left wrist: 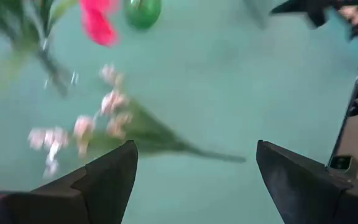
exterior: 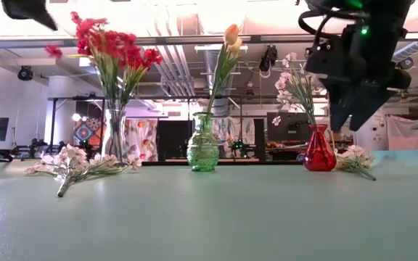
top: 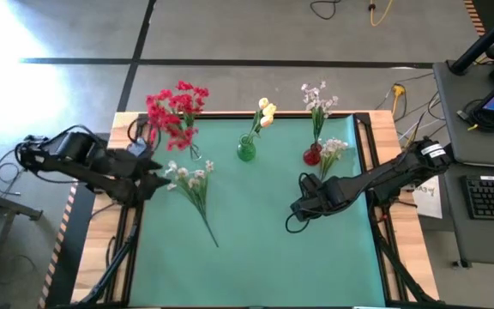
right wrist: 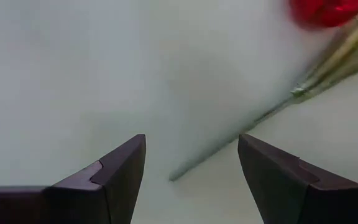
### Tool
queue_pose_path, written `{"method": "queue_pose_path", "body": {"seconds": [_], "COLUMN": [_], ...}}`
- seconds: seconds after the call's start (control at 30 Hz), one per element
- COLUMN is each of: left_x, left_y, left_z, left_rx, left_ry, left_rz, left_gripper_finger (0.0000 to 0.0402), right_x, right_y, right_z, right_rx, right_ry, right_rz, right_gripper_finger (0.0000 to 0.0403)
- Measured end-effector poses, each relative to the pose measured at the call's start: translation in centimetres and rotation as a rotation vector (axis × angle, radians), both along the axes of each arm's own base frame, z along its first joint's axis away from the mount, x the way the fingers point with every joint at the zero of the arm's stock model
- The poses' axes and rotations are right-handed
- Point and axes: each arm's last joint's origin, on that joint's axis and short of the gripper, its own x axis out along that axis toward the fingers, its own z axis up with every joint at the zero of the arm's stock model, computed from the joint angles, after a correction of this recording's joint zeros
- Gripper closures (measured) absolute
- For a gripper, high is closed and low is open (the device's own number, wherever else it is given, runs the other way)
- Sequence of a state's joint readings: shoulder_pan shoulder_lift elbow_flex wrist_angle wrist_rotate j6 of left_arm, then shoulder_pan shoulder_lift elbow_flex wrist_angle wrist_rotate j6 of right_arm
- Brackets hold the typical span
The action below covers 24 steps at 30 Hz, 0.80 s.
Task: Sort flowers into vase by color
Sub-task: Put the right white flowers into the red vase
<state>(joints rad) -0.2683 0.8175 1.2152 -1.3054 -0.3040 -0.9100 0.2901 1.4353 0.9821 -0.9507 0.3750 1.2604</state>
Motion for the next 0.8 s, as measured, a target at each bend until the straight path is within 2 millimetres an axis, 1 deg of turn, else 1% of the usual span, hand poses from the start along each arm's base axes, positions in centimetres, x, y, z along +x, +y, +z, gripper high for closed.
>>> {"method": "queue_pose_path", "body": {"seconds": [0.1, 0.2, 0.33, 0.5, 0.63, 0.8], "left_x": [-0.4, -0.5, -0.3, 0.1, 0.4, 0.9], "left_y": [-0.5, -1.1, -2.0, -3.1, -4.0, -5.6], "left_z": [-0.6, -1.0, -1.3, -1.6, -1.9, -2.4], "left_rx": [-0.044, -0.087, -0.12, -0.123, -0.116, -0.082], "left_ry": [0.092, 0.158, 0.193, 0.226, 0.257, 0.296], "left_rz": [0.028, 0.03, -0.001, -0.032, -0.057, -0.098], "left_gripper_finger": [0.0088, 0.0088, 0.0088, 0.0088, 0.0088, 0.0088], "right_x": [0.4, 0.4, -0.2, -1.3, -1.7, -2.4], "right_y": [0.1, 0.2, 0.0, -0.4, -1.0, -2.4], "right_z": [0.0, 0.0, 0.0, -0.1, -0.5, -1.6], "right_rx": [0.012, 0.027, 0.033, -0.006, -0.036, -0.093], "right_ry": [-0.033, -0.036, 0.003, 0.079, 0.095, 0.109], "right_rz": [0.034, 0.004, -0.074, -0.164, -0.222, -0.307], "right_gripper_finger": [0.0154, 0.0154, 0.0154, 0.0154, 0.0154, 0.0154]}}
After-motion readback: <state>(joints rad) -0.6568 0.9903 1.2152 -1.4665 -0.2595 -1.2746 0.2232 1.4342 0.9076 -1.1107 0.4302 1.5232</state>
